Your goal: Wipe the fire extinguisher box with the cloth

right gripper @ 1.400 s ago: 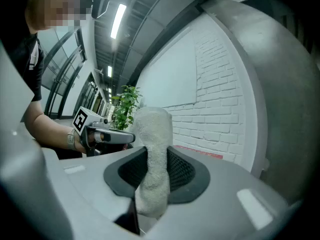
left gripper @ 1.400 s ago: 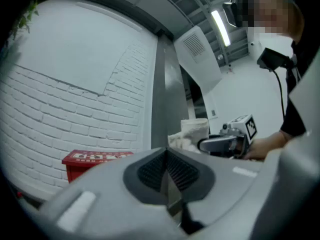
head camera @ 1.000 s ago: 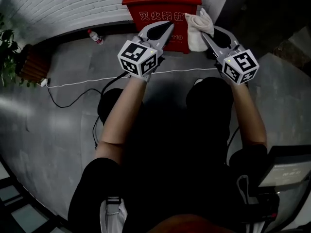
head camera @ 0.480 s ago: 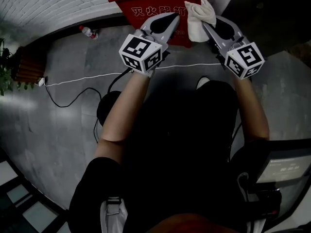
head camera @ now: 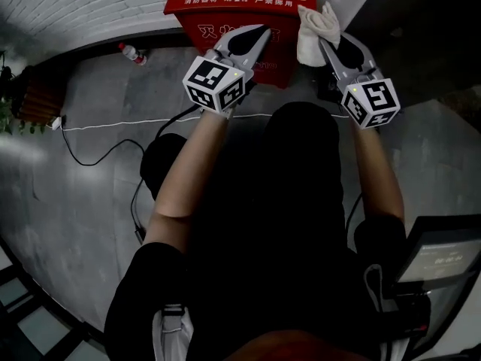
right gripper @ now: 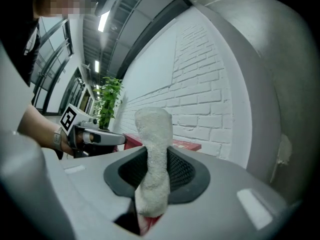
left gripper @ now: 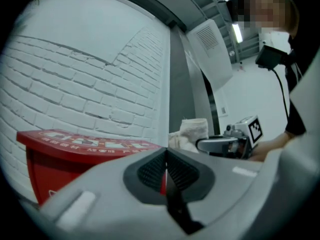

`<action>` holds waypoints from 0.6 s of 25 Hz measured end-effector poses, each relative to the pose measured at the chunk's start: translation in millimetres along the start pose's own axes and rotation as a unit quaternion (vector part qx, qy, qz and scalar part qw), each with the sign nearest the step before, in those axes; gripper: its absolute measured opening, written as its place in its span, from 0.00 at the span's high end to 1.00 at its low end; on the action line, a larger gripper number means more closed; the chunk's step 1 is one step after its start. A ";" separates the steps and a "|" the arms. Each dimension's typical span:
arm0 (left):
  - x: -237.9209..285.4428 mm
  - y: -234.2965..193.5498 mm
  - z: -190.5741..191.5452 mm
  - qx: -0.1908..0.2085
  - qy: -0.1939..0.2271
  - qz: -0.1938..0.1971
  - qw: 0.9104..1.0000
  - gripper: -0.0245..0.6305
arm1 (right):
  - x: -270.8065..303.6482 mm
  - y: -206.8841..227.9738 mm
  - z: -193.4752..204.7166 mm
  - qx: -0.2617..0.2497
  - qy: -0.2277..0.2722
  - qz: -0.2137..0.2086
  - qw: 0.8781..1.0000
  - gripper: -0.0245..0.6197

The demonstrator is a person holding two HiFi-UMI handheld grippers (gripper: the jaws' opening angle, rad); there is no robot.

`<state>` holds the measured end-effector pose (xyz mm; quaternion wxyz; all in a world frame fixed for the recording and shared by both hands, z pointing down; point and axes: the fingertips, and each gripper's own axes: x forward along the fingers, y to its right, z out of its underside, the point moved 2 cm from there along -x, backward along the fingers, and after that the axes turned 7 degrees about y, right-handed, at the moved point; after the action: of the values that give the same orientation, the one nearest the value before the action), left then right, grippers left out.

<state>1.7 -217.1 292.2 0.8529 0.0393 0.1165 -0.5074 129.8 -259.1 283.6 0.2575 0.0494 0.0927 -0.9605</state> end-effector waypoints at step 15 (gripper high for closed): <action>51.3 42.3 21.6 0.004 -0.017 0.034 0.999 0.96 | 16.7 106.1 42.3 -0.028 -0.024 0.161 0.986 0.81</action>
<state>65.7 -244.6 298.7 0.8711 0.0377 0.0986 -0.4796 166.9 -366.1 306.5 0.4118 0.0333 0.1044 -0.9047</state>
